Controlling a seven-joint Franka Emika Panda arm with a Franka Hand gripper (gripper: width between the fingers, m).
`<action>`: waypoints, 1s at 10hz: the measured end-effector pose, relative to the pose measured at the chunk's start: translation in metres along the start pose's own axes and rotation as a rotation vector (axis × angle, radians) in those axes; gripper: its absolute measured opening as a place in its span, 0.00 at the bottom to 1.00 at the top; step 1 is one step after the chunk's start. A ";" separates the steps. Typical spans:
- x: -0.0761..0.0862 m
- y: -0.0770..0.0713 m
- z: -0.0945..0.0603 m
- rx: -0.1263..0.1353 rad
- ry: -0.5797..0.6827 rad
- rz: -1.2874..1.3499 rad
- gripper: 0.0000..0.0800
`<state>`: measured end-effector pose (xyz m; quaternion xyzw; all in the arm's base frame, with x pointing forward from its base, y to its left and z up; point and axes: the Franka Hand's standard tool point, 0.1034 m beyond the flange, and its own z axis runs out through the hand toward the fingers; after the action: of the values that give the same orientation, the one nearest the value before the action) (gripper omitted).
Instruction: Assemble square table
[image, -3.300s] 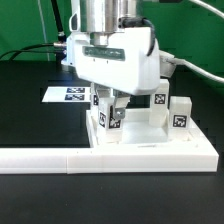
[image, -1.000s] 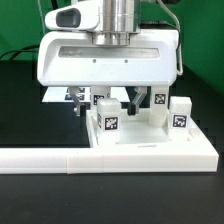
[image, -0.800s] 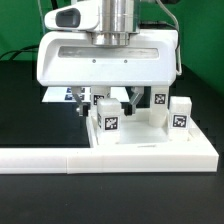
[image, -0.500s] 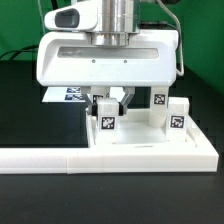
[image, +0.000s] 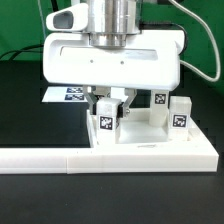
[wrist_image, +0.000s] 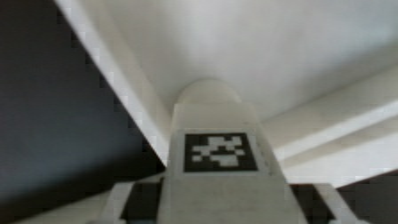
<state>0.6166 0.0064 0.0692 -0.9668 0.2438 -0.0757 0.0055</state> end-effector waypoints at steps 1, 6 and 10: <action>0.000 0.000 0.000 -0.002 0.001 0.094 0.36; -0.002 0.000 0.000 0.006 -0.005 0.639 0.36; -0.005 0.001 0.000 -0.007 -0.017 1.041 0.36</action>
Offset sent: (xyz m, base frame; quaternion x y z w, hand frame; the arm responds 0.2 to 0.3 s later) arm -0.0056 0.0016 -0.0025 -0.0230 -0.0060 0.1847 0.9825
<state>0.6117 0.0079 0.0687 -0.7181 0.6926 -0.0542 0.0410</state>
